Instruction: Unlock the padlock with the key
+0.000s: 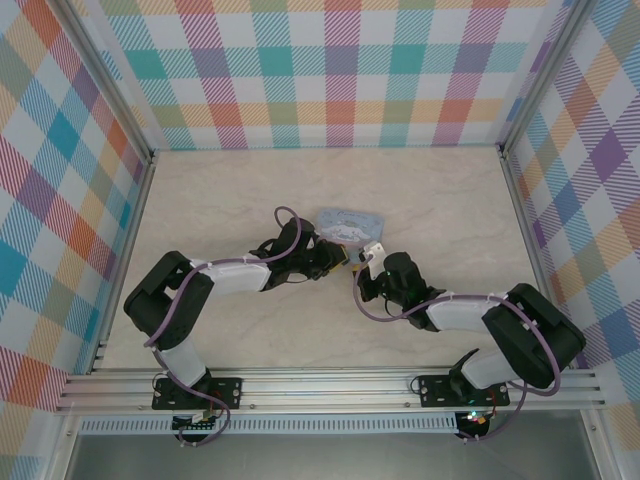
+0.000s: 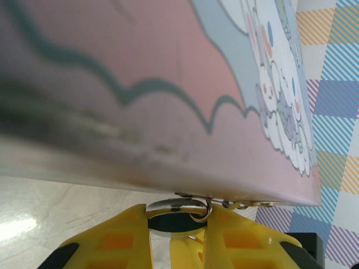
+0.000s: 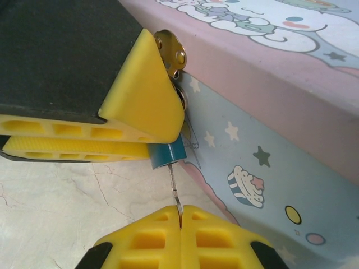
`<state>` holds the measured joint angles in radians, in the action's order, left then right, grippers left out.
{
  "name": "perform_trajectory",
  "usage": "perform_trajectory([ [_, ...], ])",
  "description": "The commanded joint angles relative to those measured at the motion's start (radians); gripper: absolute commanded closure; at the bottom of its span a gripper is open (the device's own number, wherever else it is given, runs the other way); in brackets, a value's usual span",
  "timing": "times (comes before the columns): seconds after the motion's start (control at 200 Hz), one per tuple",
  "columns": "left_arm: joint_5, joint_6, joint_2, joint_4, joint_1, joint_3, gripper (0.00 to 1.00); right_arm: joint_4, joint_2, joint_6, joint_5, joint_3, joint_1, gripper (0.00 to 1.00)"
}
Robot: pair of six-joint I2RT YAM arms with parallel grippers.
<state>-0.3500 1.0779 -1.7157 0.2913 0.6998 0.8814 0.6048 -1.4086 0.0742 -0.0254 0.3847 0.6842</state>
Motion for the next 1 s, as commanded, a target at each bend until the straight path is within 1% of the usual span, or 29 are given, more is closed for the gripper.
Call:
perform_trajectory([
  [0.0,-0.053,0.014,0.039,0.043,0.018,0.013,0.78,0.095,0.036,0.017,0.025,-0.005,-0.007,1.0],
  [0.15,-0.051,0.013,0.041,0.043,0.018,0.011,0.78,0.084,0.055,0.017,0.032,-0.012,-0.016,1.0],
  [0.265,-0.056,0.016,0.039,0.048,0.018,0.011,0.78,0.059,0.06,0.006,0.059,-0.005,-0.018,1.0],
  [0.39,-0.062,0.024,0.039,0.061,0.018,0.012,0.78,0.041,0.038,0.004,0.098,0.014,-0.017,1.0],
  [0.585,-0.078,0.039,0.043,0.081,0.018,0.011,0.78,0.072,-0.019,0.011,0.119,0.039,-0.017,1.0],
  [0.77,-0.08,0.034,0.056,0.076,0.017,0.011,0.78,0.112,-0.041,0.014,0.108,0.045,-0.019,1.0],
  [0.995,-0.075,0.013,0.055,0.047,0.017,0.007,0.78,0.094,0.003,0.001,0.078,0.028,-0.029,1.0],
])
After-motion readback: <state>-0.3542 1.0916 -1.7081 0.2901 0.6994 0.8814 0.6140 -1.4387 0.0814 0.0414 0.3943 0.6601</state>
